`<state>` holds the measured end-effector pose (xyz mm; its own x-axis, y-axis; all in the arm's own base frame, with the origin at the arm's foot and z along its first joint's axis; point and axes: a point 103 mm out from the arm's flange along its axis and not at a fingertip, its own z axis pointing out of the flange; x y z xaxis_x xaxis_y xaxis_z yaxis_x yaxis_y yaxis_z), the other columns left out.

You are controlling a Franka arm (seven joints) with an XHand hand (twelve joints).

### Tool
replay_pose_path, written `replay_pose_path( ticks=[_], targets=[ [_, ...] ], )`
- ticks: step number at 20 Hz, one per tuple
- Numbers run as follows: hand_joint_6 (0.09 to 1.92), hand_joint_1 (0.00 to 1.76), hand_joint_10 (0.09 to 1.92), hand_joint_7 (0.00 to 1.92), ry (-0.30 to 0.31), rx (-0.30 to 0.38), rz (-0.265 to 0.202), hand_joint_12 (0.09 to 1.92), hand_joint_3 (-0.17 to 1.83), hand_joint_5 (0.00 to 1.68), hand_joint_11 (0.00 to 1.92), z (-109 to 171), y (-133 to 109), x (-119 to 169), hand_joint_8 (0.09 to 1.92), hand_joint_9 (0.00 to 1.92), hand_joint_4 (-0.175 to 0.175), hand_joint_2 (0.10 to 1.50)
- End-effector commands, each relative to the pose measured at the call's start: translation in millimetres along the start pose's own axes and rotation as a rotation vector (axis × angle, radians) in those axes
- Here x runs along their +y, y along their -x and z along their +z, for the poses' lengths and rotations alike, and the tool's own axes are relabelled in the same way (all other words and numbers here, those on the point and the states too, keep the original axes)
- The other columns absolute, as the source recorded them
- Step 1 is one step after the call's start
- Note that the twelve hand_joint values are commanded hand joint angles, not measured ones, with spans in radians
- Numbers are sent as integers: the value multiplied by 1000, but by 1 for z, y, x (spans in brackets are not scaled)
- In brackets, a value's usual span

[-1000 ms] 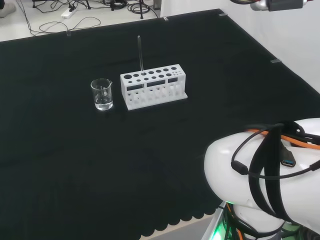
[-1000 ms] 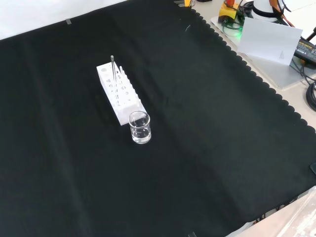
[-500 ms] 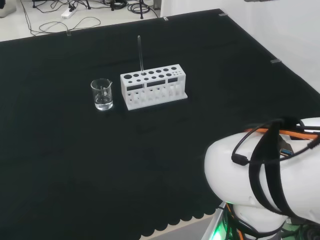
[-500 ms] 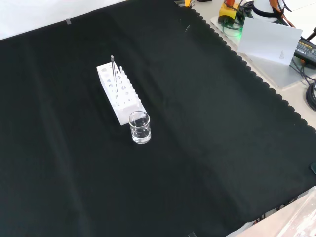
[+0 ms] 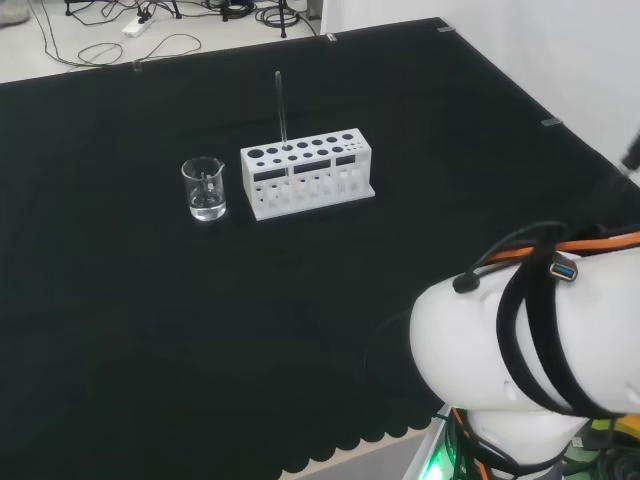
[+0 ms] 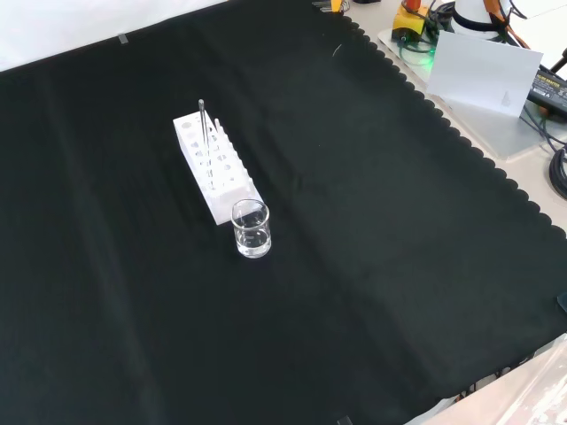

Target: Take the glass rod from the white test tube rack.

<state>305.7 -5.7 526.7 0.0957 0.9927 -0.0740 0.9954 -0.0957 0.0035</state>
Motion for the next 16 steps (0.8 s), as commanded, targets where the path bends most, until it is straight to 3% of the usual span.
replay_pose_path(
  ticks=[1,16],
  targets=[
    [87,614,842,120,30,14,-76,1372,528,210,354,0,-44,56,825,365,-148,918],
    [87,634,847,184,-20,40,-188,1364,535,238,364,60,-80,141,836,421,-153,914]
  ],
)
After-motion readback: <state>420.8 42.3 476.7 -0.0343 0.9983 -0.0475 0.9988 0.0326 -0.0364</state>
